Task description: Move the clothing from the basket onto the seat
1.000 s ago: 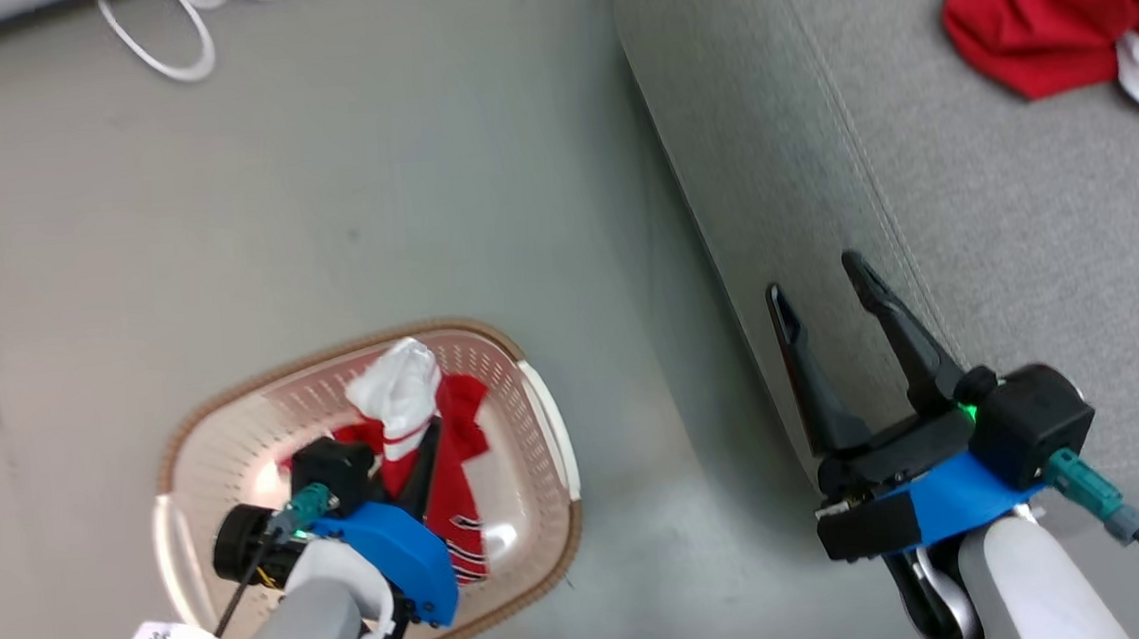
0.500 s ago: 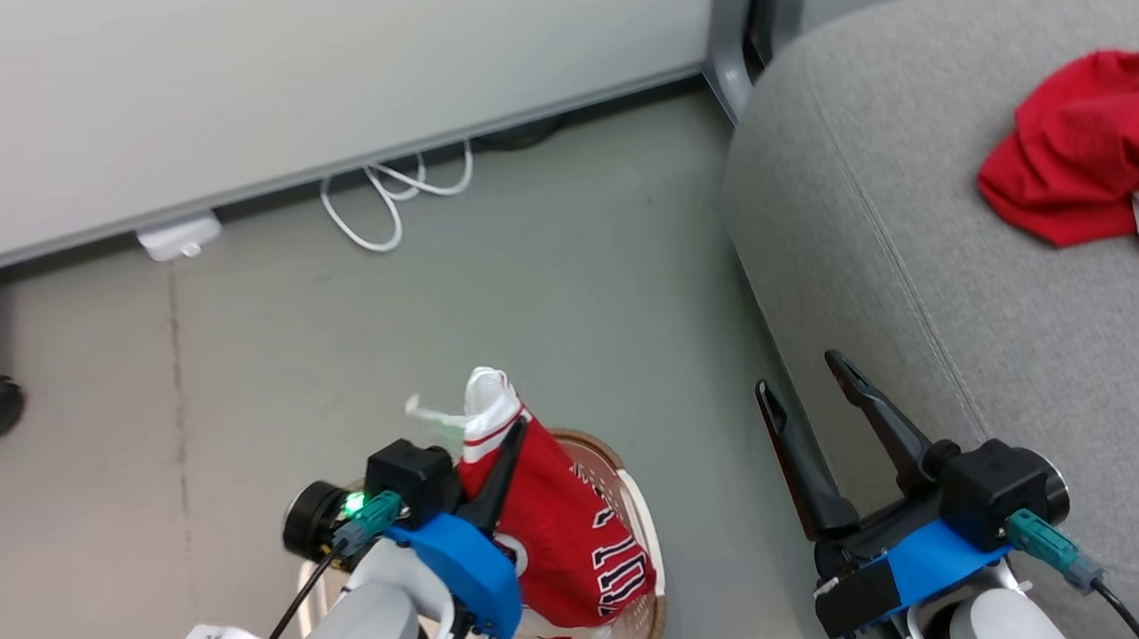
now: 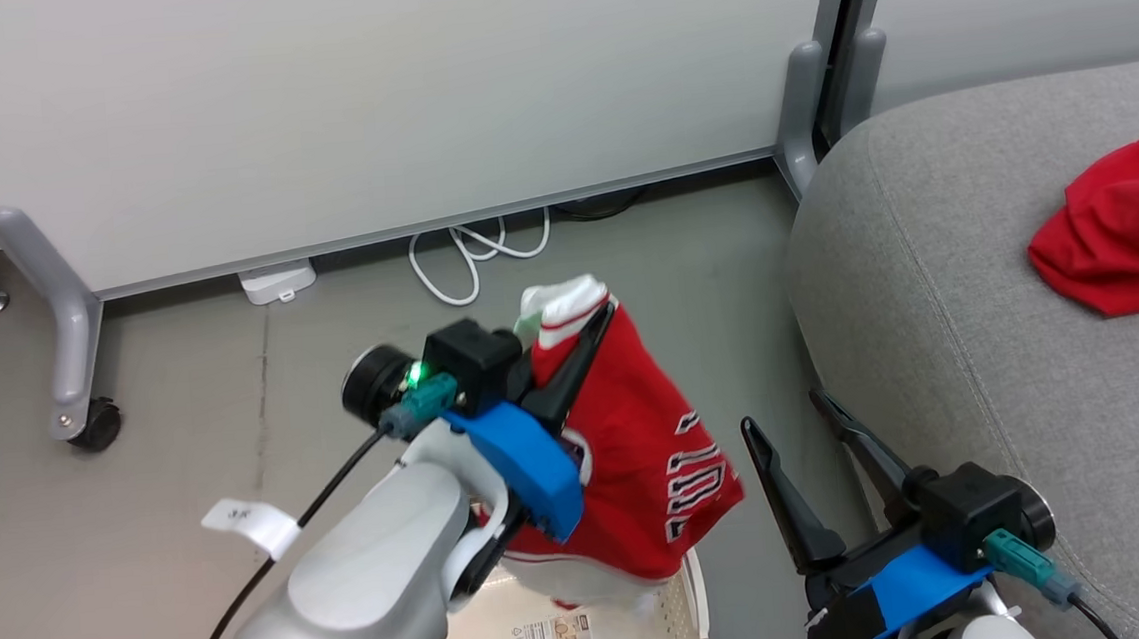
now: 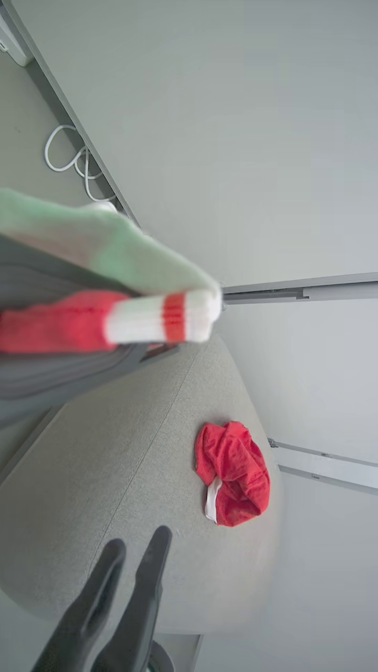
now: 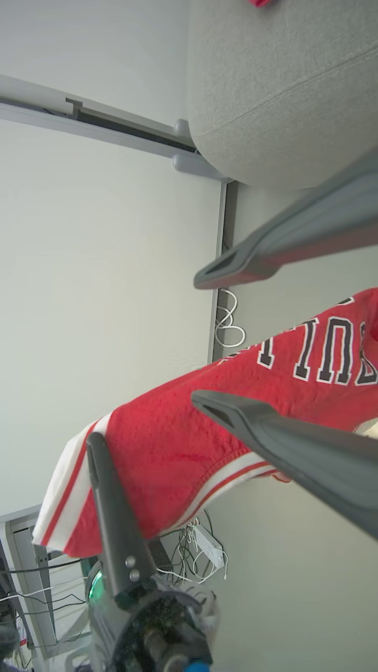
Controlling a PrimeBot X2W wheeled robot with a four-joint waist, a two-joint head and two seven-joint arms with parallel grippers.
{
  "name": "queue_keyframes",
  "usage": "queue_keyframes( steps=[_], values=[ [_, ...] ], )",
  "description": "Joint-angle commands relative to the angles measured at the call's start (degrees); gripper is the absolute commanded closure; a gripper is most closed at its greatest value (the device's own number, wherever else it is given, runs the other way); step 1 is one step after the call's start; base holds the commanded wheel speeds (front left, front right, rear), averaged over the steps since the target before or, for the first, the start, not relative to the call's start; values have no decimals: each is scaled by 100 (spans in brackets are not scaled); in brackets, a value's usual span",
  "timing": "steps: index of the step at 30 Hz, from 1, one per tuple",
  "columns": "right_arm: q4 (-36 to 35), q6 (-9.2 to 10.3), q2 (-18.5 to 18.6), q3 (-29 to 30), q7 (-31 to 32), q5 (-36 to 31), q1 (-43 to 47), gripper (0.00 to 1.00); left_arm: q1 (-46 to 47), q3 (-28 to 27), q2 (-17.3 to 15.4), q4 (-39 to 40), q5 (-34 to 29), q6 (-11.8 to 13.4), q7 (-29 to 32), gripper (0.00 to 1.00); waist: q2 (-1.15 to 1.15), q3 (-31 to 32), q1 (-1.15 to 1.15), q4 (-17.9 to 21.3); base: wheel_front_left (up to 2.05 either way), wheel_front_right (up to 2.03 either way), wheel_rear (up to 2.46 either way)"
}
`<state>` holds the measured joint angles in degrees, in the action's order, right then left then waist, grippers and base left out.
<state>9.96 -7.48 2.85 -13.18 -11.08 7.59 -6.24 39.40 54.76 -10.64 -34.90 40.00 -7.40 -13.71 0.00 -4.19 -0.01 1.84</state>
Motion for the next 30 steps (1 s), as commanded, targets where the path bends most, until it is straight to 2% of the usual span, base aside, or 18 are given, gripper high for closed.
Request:
queue_keyframes(
  steps=[1, 14, 24, 30],
  values=[
    [-15, -3, 7, -31, 31, -47, 86, 0, 167, 15, 46, 15, 66, -10, -13, 100, 0, 28, 1, -26, 0, 0, 0],
    [0, -3, 7, -207, 172, -74, 4, 0, 778, 124, 455, -467, 292, -11, 27, 100, 0, 185, 1, -52, 0, 0, 0],
    [87, -3, 7, -322, 227, -157, -167, 0, 889, 261, 545, -677, 381, -11, -2, 100, 0, 160, 1, -19, 0, 0, 0],
    [372, -3, 6, -672, 219, -288, -514, 0, 976, 336, 601, -757, 437, -11, -23, 100, 0, 113, 1, -23, 0, 0, 0]
  ],
)
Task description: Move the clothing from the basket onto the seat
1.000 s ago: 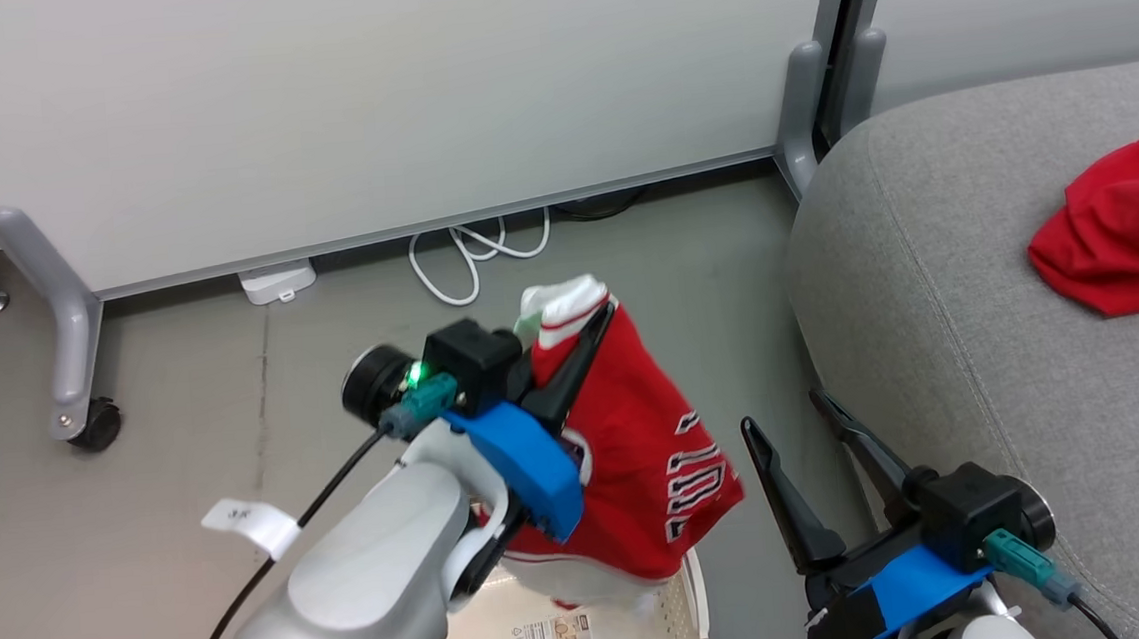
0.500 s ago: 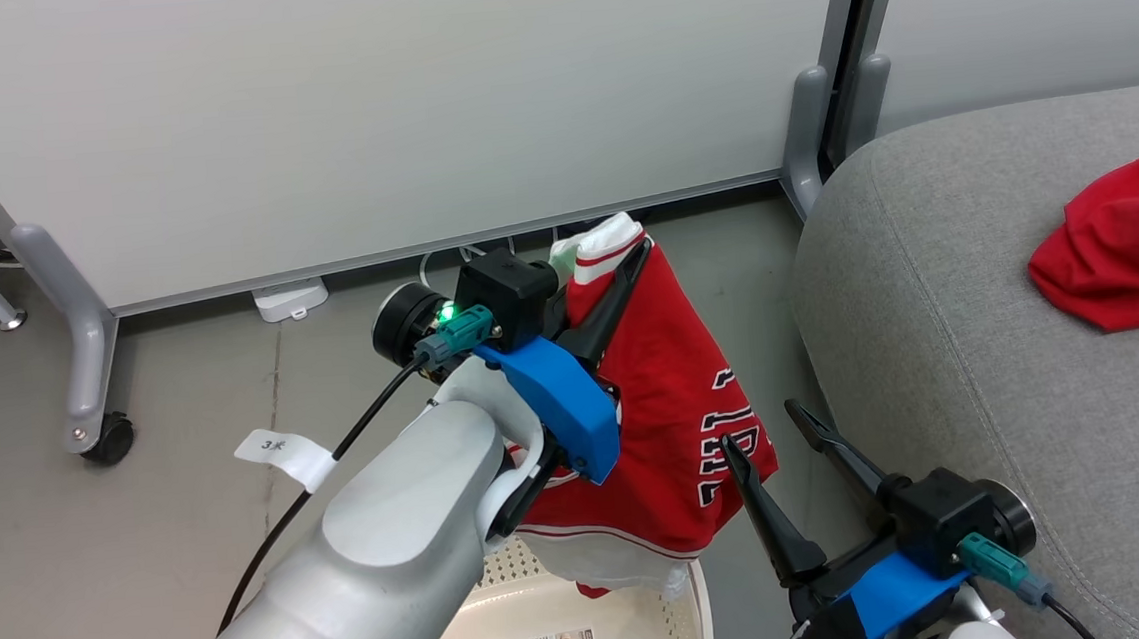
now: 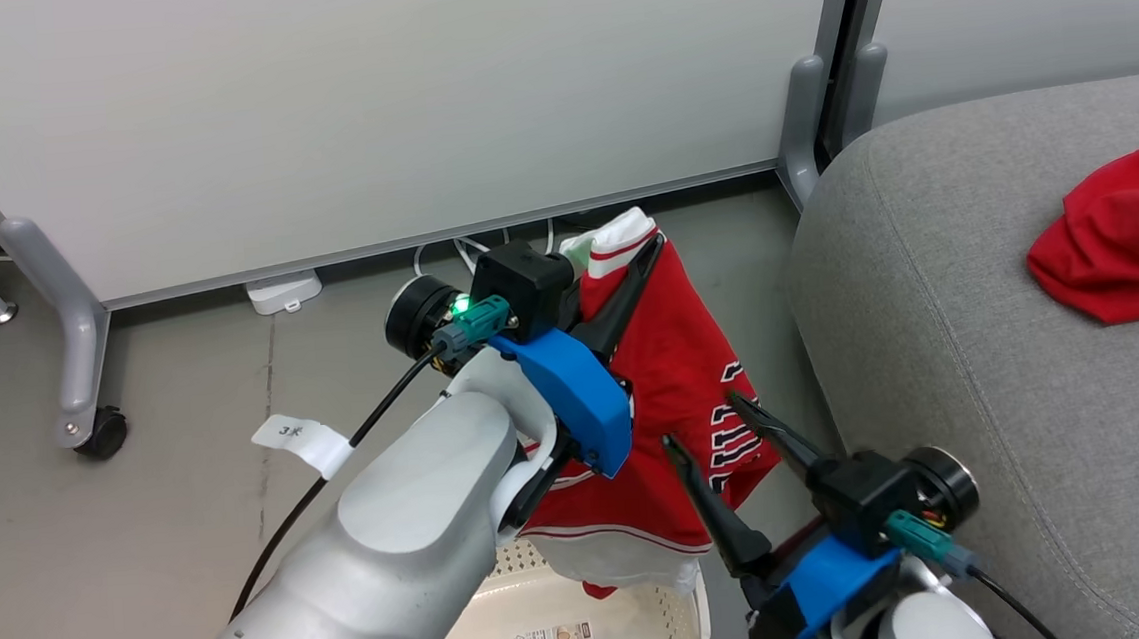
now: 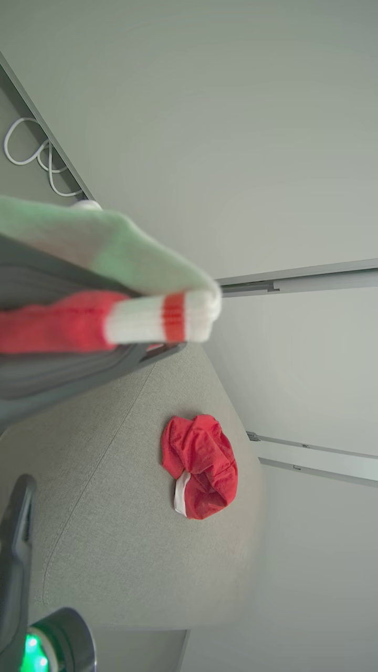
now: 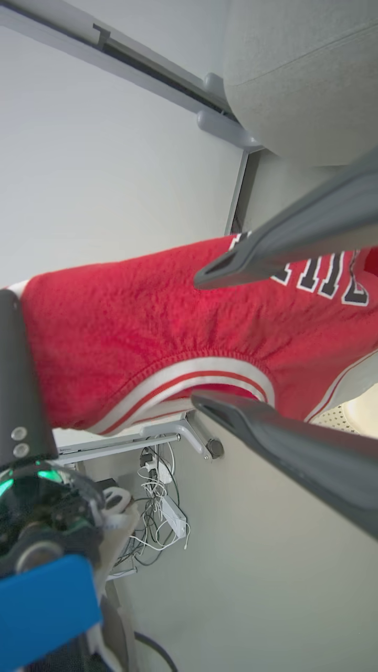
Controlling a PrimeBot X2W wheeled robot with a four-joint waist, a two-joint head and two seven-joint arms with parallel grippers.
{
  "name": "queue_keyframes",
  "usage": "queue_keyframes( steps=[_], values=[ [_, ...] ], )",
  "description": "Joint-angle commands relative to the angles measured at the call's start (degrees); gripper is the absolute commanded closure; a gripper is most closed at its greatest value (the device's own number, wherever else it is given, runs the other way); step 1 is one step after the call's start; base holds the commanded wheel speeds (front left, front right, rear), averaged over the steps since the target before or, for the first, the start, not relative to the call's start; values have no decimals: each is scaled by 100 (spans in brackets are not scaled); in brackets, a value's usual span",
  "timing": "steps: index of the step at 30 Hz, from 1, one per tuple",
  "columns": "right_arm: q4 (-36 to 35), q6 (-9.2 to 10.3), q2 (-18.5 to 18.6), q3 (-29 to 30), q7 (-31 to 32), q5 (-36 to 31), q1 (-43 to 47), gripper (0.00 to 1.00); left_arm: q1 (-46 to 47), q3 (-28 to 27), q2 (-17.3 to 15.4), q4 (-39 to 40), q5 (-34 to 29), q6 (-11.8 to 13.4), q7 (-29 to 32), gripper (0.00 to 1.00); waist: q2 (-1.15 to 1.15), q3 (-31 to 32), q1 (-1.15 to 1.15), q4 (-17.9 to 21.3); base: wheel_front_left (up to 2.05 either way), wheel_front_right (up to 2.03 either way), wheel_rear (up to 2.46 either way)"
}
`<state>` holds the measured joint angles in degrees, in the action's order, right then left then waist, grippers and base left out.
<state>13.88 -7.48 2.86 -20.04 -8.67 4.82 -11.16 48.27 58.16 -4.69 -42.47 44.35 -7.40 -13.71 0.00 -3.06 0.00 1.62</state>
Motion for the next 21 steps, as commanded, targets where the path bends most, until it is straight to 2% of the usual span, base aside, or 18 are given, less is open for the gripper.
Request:
queue_keyframes(
  steps=[1, 7, 21],
  values=[
    [69, -3, 6, -36, -25, -37, -96, 0, 104, 9, 14, -9, 10, -11, -30, 100, 0, -6, 0, -2, 0, 0, 0],
    [737, -3, 6, -259, -20, -98, -584, 0, 181, 88, 72, -26, 80, -11, -55, 100, 0, -16, 0, -26, 0, 0, 0],
    [2169, -3, 5, -695, -507, 724, -1422, 0, 307, 298, 156, -19, 262, -11, -19, 100, 0, 67, 0, -172, 0, 0, 0]
  ],
)
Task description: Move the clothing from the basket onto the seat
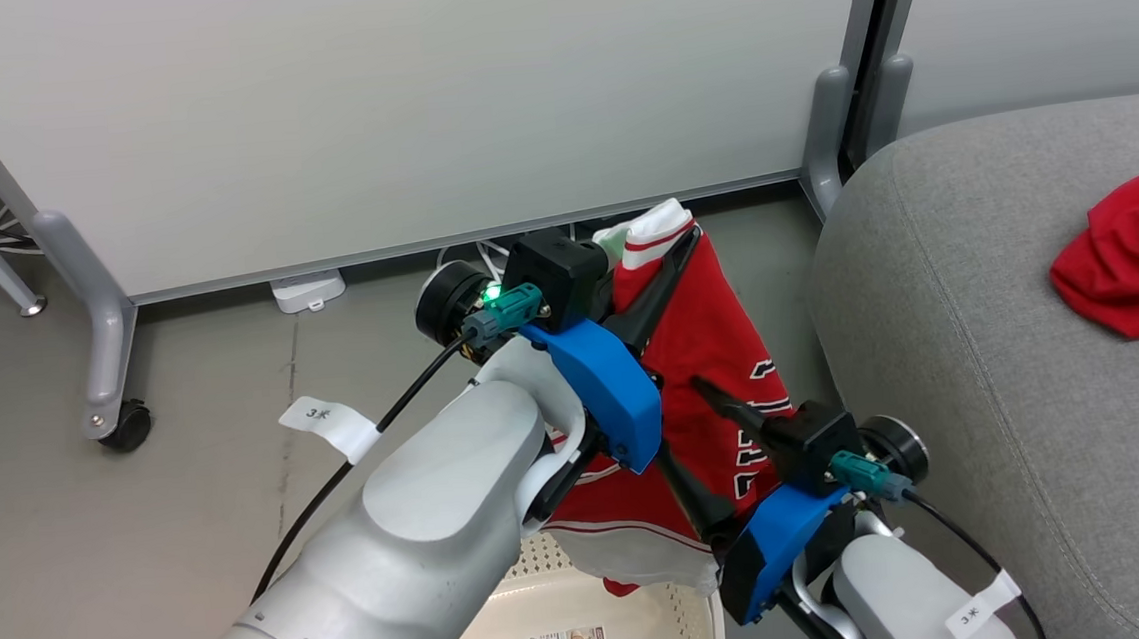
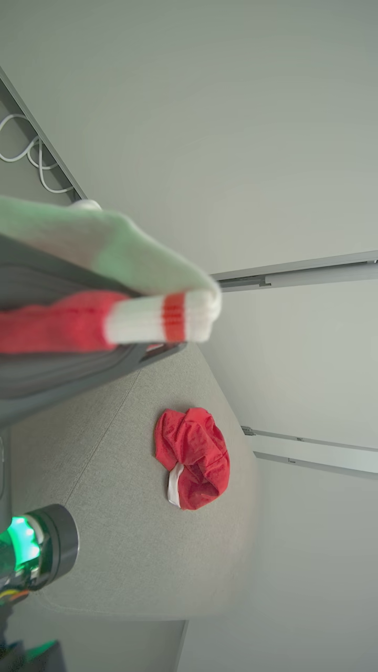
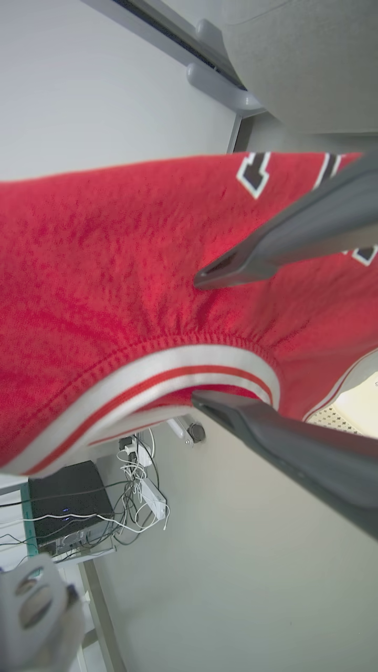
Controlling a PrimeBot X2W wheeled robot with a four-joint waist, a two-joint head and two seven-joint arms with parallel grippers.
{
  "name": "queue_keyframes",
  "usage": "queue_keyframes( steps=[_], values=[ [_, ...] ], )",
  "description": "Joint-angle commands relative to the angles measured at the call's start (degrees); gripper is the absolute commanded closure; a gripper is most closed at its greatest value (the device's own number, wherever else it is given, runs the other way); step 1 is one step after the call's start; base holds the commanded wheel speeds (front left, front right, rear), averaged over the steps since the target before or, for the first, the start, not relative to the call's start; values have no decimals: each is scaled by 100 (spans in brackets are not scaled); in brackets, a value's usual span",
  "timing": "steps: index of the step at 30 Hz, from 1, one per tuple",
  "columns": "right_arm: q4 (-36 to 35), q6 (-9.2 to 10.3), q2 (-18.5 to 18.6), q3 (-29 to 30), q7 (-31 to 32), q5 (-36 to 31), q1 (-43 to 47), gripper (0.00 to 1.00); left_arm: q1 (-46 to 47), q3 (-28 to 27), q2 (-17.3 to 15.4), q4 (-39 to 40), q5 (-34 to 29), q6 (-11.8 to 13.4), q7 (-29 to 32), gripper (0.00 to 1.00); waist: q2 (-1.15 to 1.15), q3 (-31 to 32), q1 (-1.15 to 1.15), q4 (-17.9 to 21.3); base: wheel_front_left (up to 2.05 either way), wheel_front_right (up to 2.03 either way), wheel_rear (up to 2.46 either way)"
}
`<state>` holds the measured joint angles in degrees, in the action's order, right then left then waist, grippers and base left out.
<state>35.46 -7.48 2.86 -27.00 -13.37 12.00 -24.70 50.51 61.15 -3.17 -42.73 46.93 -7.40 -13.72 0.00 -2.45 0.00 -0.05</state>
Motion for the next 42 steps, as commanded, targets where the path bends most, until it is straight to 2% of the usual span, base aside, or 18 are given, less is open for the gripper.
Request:
queue_keyframes(
  steps=[1, 6, 18, 27, 34, 35, 36, 37, 38, 39, 42],
  values=[
    [57, -3, 5, -94, -49, 75, -107, 0, 86, 14, 10, 10, 27, -11, -12, 100, 0, 15, 0, -16, 0, 0, 0],
    [312, -2, 8, -390, -135, 300, -286, 0, 114, 99, 19, 38, 96, -8, 14, 100, 0, 49, 0, -61, 0, 0, 0],
    [713, -2, 6, 40, -189, 425, -564, 0, 162, 378, 26, 344, 318, 105, 65, 100, 0, 35, 0, -242, 0, 0, 0],
    [630, -2, 6, 815, -191, 221, -598, 0, 204, 564, 26, 472, 473, 210, 54, 100, 0, -17, 0, -345, 0, 0, 0],
    [520, -2, 6, 937, -191, 82, -635, 1, 229, 652, 26, 438, 577, 242, 29, 100, 0, -40, 0, -355, 0, 0, 0],
    [503, -2, 6, 943, -191, 68, -633, 5, 233, 667, 27, 438, 594, 248, 23, 100, 0, -41, 0, -349, 0, 0, 0],
    [490, -2, 6, 962, -191, 64, -630, 14, 237, 678, 26, 439, 608, 253, 16, 100, 0, -42, 0, -343, 0, 0, 0],
    [467, -3, 6, 985, -192, 52, -634, 18, 242, 688, 26, 436, 612, 257, 11, 100, 0, -45, 0, -335, 0, 0, 0],
    [459, -3, 6, 995, -192, 38, -633, 39, 244, 700, 26, 436, 628, 258, 9, 100, 0, -47, 0, -328, 0, 0, 0],
    [455, -2, 6, 1001, -192, 20, -629, 54, 243, 712, 26, 433, 647, 259, 3, 100, 0, -47, 0, -322, 0, 0, 0],
    [470, -2, 6, 1005, -192, 1, -630, 58, 256, 733, 26, 439, 651, 264, -7, 100, 0, -49, 0, -314, 0, 0, 0]
  ],
)
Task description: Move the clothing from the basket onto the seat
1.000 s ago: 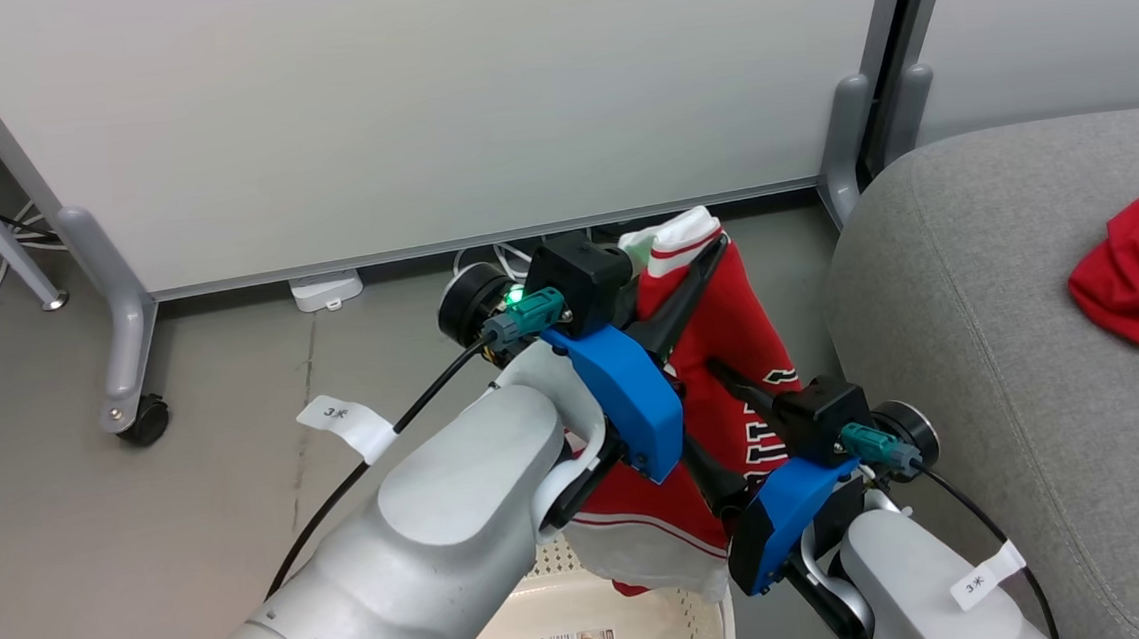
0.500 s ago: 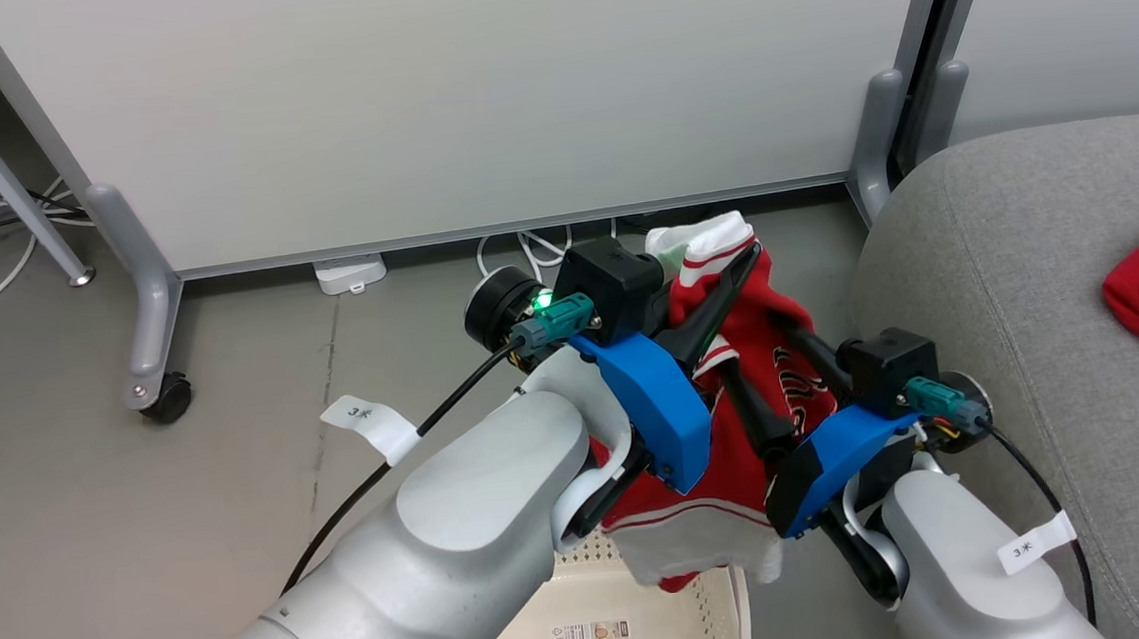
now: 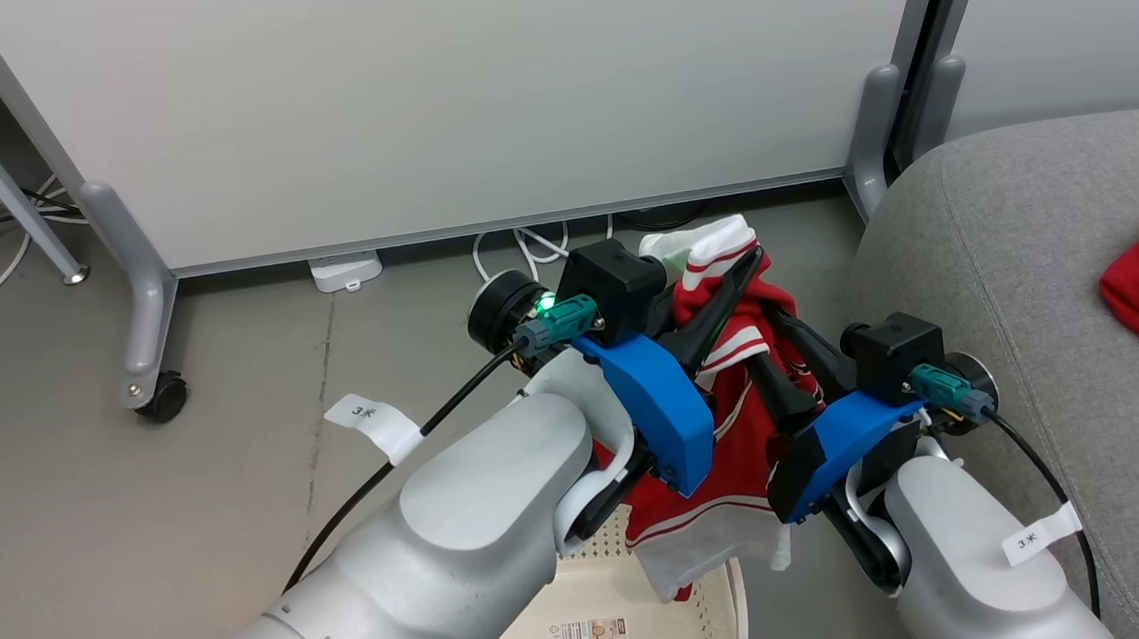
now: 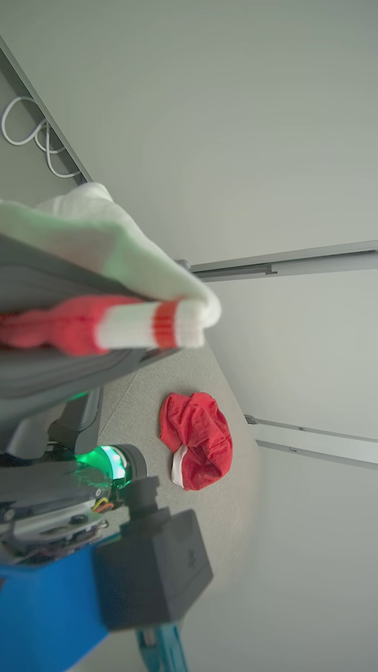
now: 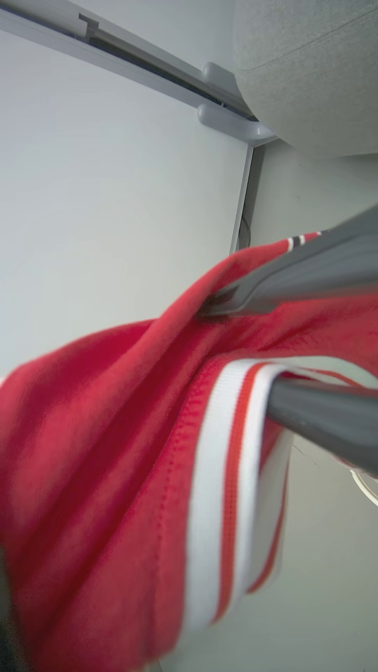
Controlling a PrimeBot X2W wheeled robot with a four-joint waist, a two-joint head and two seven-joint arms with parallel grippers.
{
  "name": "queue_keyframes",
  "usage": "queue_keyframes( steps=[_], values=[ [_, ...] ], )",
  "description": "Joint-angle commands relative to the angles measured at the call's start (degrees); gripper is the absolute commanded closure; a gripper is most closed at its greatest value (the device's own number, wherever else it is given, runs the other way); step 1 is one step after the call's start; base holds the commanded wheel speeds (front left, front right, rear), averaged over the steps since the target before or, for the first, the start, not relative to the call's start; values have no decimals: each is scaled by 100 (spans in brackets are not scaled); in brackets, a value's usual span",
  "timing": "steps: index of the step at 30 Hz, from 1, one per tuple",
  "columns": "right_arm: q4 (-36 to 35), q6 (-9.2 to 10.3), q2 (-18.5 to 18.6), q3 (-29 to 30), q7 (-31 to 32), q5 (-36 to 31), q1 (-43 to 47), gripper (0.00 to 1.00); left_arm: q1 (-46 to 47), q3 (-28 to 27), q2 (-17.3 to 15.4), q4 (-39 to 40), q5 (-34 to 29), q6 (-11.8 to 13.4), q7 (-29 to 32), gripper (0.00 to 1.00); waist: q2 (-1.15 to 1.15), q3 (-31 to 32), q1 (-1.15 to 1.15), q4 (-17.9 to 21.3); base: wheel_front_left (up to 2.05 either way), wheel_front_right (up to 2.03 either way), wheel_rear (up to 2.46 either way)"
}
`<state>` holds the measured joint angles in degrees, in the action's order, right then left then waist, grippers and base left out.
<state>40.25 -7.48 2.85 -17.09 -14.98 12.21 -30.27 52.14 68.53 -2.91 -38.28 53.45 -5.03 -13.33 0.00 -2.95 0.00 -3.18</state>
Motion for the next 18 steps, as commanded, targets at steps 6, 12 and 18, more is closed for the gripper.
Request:
queue_keyframes(
  steps=[6, 12, 18],
  values=[
    [100, -2, 7, -2, -27, -39, -108, 100, 104, 73, 0, 18, 53, 18, -48, 100, 0, 16, 0, -2, 0, 0, 0],
    [163, -2, 8, 78, -26, -74, -140, 100, 116, 123, 0, -43, 96, 4, -68, 100, 0, 45, 0, 10, 0, 0, 0],
    [132, -2, 7, 101, -26, -49, -128, 100, 97, 146, 0, -116, 129, 8, -94, 100, 0, 74, 0, 63, 0, 0, 0]
  ],
)
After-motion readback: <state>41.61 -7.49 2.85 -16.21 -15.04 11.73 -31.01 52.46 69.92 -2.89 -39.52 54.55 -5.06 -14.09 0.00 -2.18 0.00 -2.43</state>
